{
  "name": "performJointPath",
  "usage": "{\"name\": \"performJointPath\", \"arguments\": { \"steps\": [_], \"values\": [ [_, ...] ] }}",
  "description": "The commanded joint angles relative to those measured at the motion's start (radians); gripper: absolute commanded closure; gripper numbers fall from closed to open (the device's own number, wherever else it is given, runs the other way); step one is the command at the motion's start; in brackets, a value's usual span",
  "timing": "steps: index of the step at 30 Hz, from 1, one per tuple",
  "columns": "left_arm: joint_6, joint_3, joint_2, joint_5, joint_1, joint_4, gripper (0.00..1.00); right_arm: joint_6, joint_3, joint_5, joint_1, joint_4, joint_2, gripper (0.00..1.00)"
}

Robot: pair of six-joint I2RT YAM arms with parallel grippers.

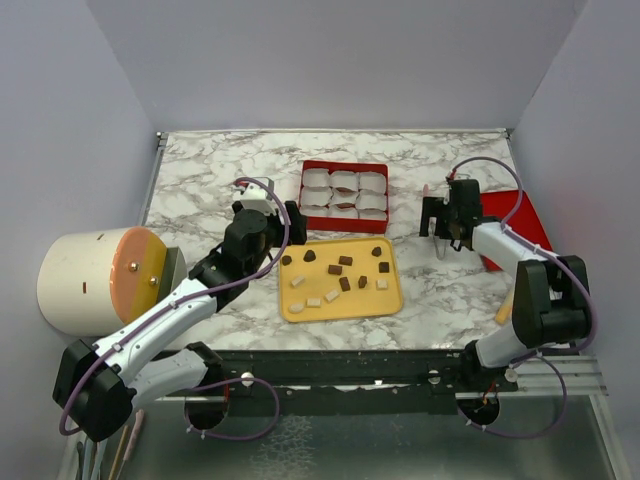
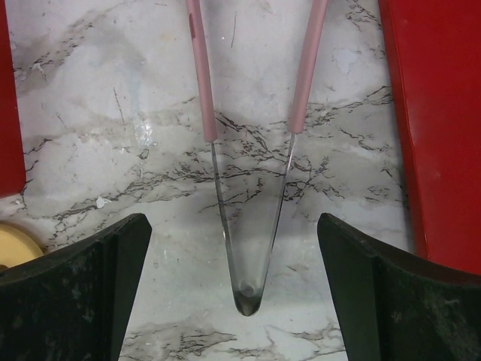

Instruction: Pack the chocolate

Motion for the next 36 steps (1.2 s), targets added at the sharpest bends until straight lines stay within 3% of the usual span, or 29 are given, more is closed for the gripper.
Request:
{"name": "performJointPath", "arguments": {
  "steps": [1,24,36],
  "values": [
    [0.004,-0.017,-0.001,0.007,-0.006,0.021,0.06,-0.010,0.021,-0.013,-0.003,0.024,0.025,0.00],
    [0.005,-0.034,0.011,-0.006,-0.006,0.037,0.07,-0.006,0.039,0.008,-0.005,0.057,0.105,0.01],
    [0.009,-0.040,0.029,-0.026,-0.007,0.042,0.07,0.007,0.076,0.058,-0.004,0.075,0.186,0.12]
  ]
}}
